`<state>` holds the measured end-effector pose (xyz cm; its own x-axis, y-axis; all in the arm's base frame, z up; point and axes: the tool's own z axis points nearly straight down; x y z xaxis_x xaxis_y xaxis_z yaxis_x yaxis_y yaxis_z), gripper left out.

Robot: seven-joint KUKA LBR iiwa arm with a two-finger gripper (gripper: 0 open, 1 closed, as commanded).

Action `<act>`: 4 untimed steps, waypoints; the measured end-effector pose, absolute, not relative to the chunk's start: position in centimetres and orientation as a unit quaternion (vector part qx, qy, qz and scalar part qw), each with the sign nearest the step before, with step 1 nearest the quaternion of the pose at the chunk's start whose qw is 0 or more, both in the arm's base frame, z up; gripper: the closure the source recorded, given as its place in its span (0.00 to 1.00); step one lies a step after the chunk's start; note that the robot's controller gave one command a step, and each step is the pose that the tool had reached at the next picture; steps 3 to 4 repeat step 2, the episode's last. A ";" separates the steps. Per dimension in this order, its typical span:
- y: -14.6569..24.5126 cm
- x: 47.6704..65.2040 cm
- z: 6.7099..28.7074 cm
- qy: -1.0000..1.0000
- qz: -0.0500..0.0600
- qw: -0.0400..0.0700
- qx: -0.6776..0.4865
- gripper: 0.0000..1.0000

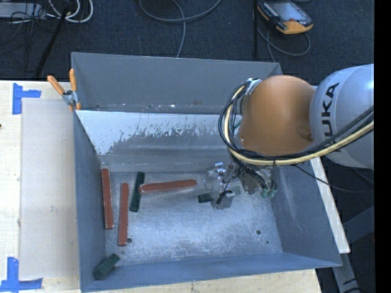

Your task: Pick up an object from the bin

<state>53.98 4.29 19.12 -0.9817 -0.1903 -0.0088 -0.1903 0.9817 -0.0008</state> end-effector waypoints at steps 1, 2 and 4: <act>8.8 56.1 32.1 0.998 0.001 0.005 -0.055 1.00; 12.3 54.1 24.8 1.000 0.000 -0.004 -0.025 1.00; 12.3 54.1 24.8 1.000 0.000 -0.004 -0.025 1.00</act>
Offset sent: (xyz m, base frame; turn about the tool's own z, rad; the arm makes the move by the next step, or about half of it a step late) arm 0.0189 0.0427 0.1255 0.0844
